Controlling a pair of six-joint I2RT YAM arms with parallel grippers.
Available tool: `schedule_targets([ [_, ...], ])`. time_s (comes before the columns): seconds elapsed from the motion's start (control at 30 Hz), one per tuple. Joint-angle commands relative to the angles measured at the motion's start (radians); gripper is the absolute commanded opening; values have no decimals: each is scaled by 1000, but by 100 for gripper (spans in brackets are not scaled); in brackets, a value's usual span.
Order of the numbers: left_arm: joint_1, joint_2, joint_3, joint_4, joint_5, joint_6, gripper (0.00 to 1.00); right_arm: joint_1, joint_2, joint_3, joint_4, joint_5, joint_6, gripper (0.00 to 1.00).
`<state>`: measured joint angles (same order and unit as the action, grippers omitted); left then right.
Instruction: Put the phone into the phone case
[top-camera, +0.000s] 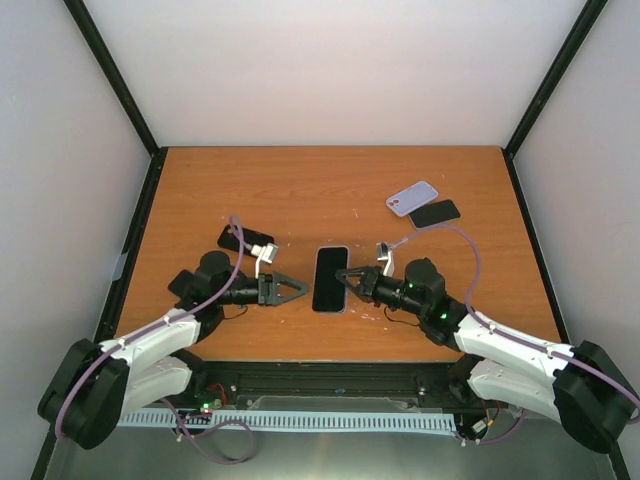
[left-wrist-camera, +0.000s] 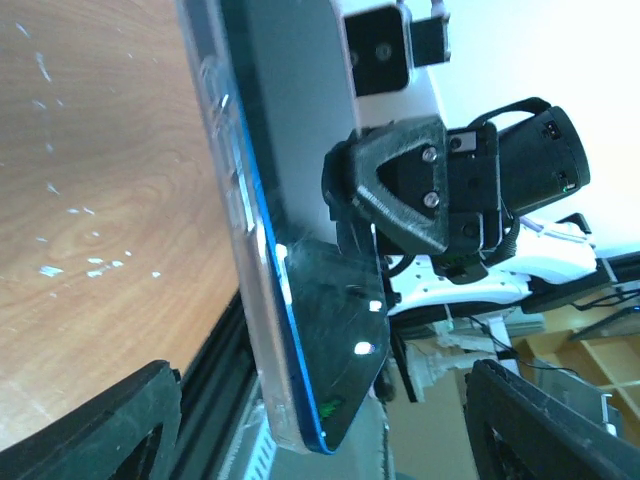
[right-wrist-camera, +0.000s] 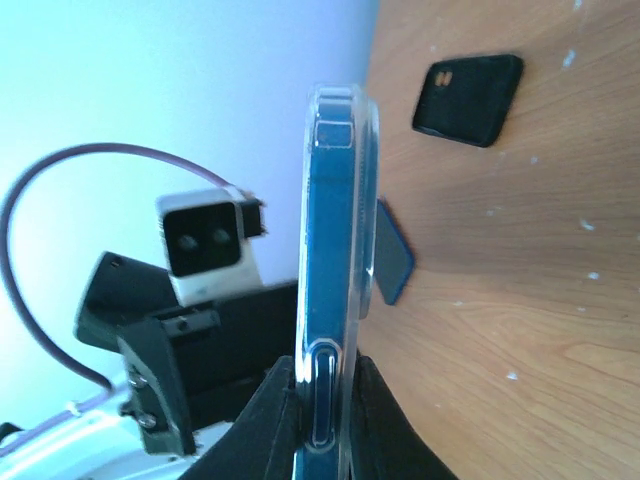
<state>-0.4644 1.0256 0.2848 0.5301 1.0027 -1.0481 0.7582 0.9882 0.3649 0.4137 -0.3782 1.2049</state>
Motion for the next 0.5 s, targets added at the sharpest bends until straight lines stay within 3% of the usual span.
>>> schedule_targets([
  [0.0, -55, 57, -9, 213, 20, -98, 77, -5, -4, 12, 226, 10, 116, 10],
  [0.23, -83, 118, -1, 297, 24, -134, 71, -5, 6, -16, 307, 44, 171, 10],
  [0.47, -83, 100, 0, 290, 7, -141, 40, -5, -4, -26, 288, 76, 177, 11],
])
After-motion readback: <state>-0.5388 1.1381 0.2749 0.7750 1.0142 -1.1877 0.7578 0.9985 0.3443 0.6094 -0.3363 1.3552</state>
